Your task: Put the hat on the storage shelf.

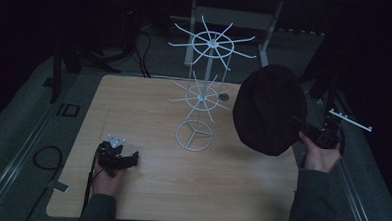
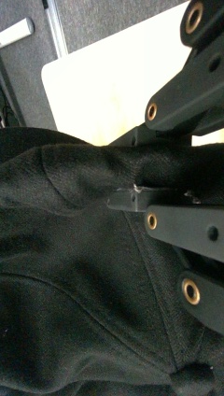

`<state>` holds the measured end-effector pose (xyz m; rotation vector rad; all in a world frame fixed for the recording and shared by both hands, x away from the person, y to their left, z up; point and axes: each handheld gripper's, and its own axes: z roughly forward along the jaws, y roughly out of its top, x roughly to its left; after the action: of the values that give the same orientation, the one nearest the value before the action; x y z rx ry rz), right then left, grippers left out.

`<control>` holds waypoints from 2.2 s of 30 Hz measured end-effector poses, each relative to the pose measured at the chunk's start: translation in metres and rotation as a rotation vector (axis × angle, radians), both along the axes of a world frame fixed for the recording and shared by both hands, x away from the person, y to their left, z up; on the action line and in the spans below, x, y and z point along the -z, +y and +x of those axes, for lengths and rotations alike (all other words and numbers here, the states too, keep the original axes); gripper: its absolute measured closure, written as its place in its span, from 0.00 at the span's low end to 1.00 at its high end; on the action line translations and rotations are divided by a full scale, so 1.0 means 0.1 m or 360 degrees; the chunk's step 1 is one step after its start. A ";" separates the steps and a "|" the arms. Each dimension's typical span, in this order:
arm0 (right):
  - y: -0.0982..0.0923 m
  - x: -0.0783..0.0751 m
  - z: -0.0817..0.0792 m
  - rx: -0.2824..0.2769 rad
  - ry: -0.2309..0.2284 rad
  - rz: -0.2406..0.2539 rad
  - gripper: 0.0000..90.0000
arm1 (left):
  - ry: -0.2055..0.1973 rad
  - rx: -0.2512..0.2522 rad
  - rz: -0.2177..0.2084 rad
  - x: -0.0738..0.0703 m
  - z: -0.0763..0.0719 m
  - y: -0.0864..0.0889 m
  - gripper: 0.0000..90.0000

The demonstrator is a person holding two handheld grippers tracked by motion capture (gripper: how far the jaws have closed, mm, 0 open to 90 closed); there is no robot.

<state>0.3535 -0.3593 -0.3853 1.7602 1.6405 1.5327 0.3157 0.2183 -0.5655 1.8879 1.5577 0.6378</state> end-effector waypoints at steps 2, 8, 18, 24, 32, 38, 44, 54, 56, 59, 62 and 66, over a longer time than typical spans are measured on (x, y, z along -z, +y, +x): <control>0.00 -0.02 0.01 -0.0007 -0.0009 0.0010 0.87 | 0.0000 0.0000 0.0000 0.00 0.00 0.00 0.16; 0.01 -0.06 0.02 -0.0018 -0.0042 0.0053 0.87 | 0.0000 0.0000 0.0000 0.00 0.00 0.00 0.16; 0.03 -0.13 0.02 -0.0043 -0.0073 0.0127 0.87 | 0.0002 0.0001 0.0000 0.00 0.00 0.00 0.16; 0.03 -0.19 0.02 -0.0056 -0.0086 0.0124 0.87 | 0.0001 0.0001 0.0000 0.00 0.00 0.00 0.16; 0.00 -0.25 0.01 -0.0058 -0.0112 0.0165 0.87 | 0.0002 0.0001 0.0000 0.00 0.00 0.00 0.16; -0.01 -0.27 0.02 -0.0074 -0.0117 0.0201 0.87 | 0.0002 0.0001 0.0000 0.00 0.00 0.00 0.16; -0.02 -0.29 0.03 -0.0088 -0.0126 0.0231 0.87 | 0.0001 0.0001 0.0000 0.00 0.00 0.00 0.16; -0.02 -0.34 0.03 -0.0080 -0.0128 0.0222 0.87 | 0.0001 0.0003 0.0000 0.00 0.00 0.00 0.16; -0.03 -0.34 0.03 -0.0080 -0.0133 0.0224 0.87 | 0.0001 0.0002 0.0000 0.00 0.00 0.00 0.16; -0.03 -0.36 0.03 -0.0080 -0.0137 0.0226 0.87 | 0.0003 0.0003 0.0001 0.00 0.00 0.00 0.16; -0.03 -0.36 0.03 -0.0081 -0.0150 0.0232 0.87 | 0.0002 0.0003 0.0000 0.00 0.00 0.00 0.16; -0.04 -0.37 0.03 -0.0072 -0.0154 0.0253 0.87 | 0.0002 0.0003 0.0000 0.00 0.00 0.00 0.16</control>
<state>0.3566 -0.3630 -0.3481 1.7060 1.5607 1.7841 0.3161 0.2179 -0.5654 1.8898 1.5562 0.6359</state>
